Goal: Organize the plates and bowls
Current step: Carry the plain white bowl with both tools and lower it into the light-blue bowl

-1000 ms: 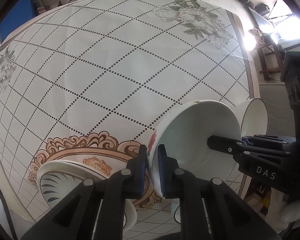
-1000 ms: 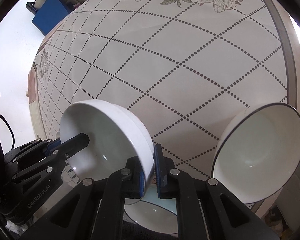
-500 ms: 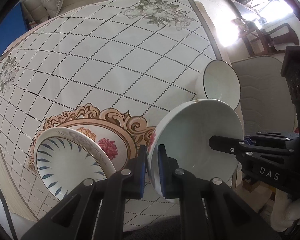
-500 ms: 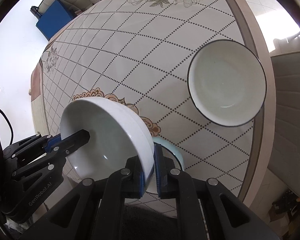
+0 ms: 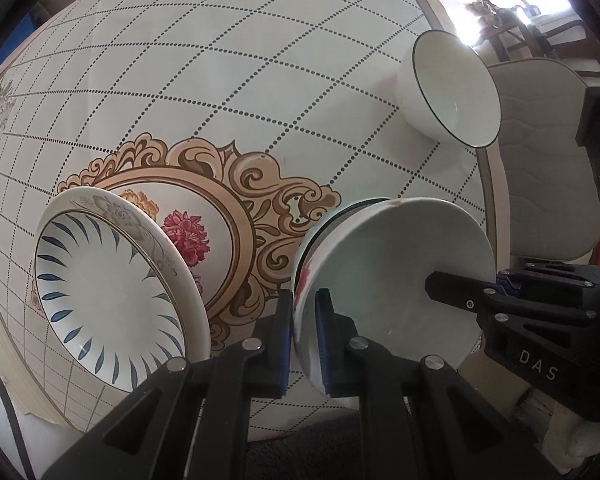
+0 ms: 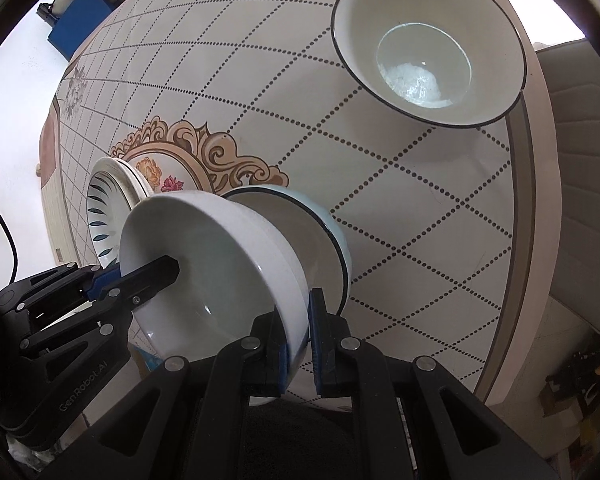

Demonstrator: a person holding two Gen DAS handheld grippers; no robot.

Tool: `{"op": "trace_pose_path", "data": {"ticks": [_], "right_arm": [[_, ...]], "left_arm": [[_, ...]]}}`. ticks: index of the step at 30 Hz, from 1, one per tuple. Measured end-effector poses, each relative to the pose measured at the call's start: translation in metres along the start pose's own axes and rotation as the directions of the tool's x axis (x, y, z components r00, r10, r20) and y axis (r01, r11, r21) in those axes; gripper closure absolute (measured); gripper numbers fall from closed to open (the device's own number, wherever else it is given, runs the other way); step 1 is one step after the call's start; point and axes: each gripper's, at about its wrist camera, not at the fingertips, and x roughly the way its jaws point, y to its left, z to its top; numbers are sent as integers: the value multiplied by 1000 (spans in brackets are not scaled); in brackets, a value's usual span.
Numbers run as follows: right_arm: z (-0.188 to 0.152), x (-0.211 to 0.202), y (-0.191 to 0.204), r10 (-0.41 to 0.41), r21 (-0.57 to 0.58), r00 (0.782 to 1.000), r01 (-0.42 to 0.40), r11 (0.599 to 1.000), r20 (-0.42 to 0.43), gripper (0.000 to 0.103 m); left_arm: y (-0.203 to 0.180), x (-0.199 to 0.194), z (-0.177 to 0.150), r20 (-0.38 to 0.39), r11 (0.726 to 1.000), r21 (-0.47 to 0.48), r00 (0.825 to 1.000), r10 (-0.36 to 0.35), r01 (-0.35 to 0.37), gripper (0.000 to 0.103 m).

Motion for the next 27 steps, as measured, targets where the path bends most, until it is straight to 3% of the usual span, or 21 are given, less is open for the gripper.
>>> {"op": "trace_pose_path", "data": {"ticks": [7, 18, 27], "right_arm": [[3, 15, -2, -27, 9, 999, 28, 1000, -29, 93], [11, 17, 15, -141, -41, 990, 140, 989, -30, 90], [13, 12, 2, -91, 1, 994, 92, 996, -59, 90]], "left_arm": [[-7, 17, 0, -34, 999, 14, 999, 35, -35, 94], [-11, 27, 3, -44, 999, -14, 998, 49, -50, 94], [-6, 23, 2, -30, 999, -35, 999, 38, -39, 94]]}}
